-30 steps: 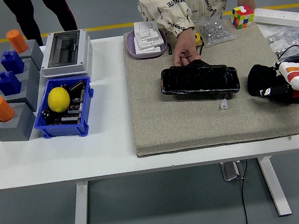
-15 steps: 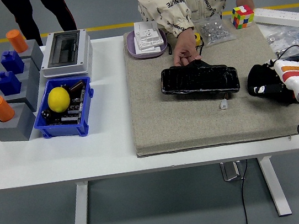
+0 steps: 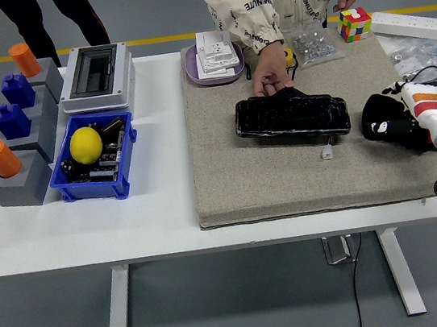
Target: Pick the rag up,wipe the panel,place it on the desk
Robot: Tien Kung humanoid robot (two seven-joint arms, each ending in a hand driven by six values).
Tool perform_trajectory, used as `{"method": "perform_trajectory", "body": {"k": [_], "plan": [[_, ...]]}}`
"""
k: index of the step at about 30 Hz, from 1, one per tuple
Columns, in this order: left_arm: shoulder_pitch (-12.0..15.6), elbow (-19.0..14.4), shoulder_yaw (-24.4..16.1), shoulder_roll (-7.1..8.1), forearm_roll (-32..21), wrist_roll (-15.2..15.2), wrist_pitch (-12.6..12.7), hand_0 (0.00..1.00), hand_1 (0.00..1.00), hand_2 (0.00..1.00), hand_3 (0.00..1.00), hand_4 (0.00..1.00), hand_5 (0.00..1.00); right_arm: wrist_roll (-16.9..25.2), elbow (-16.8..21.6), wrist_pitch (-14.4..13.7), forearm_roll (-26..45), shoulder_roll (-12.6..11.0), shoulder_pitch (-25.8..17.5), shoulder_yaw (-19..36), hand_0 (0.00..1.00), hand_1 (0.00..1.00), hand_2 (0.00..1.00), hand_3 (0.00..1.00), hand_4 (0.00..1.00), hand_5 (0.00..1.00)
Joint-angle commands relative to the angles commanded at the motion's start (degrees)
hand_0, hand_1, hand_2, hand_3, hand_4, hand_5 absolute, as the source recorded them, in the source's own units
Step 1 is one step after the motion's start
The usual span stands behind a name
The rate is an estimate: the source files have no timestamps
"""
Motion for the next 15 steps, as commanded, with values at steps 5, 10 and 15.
{"method": "perform_trajectory", "body": {"k": [5,10,15], "plan": [[-0.1,0.0,0.3,-0.02,-0.4,-0.3,0.0,0.649,0.695,0.739,0.565,0.596,0.473,-1.3,-2.2,2.7,-1.2,-0.2,0.1,0.8,0.71,0.66,0.739,0.733,0.998,0.616],[0.0,0.0,0.2,-0.09,-0.4,-0.2,0.0,0.651,0.695,0.739,0.565,0.596,0.473,-1.7,-3.3,3.6,-1.8,-0.1,0.3,1.2,0.71,0.663,0.741,0.734,0.998,0.595],[-0.1,0.0,0.1,-0.09,-0.3,-0.3,0.0,0.651,0.695,0.739,0.565,0.596,0.473,-1.4,-3.4,3.2,-1.8,-0.1,0.6,1.3,0.708,0.663,0.737,0.731,0.998,0.587]]}}
